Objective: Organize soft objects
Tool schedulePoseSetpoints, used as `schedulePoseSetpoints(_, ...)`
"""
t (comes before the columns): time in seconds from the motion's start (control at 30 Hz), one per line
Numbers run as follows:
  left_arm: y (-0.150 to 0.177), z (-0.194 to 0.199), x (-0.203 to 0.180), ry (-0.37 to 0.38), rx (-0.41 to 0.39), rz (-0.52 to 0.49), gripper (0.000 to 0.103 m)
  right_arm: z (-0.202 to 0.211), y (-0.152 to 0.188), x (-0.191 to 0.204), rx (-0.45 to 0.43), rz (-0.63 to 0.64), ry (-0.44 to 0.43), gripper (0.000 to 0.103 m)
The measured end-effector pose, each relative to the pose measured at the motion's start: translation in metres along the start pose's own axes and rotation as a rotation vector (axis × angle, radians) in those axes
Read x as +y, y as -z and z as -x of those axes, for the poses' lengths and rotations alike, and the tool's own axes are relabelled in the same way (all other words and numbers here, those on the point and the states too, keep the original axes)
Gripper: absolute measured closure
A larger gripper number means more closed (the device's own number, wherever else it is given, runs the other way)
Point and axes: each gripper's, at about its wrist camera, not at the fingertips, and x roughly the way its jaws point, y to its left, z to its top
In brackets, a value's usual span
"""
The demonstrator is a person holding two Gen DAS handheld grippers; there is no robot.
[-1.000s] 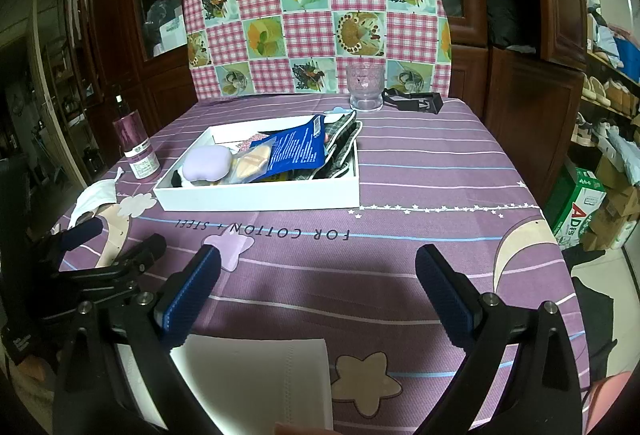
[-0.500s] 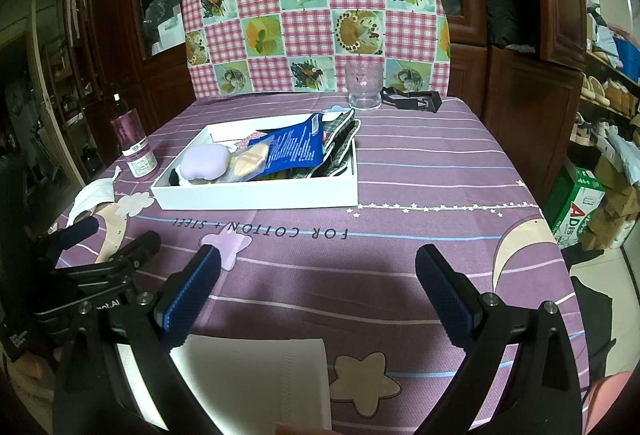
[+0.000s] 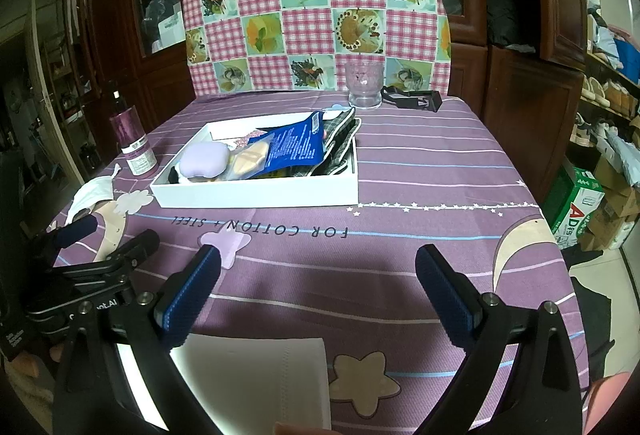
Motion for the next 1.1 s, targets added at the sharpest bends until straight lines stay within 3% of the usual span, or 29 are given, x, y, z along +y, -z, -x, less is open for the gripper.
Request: schedulePoseSetpoints(1.1,-0.001,-0.0018,0.0025,0.005,0.016,0.018,0.0,0.001,-0.0025,-0.0002,-0.005,0.007,0.0,0.005)
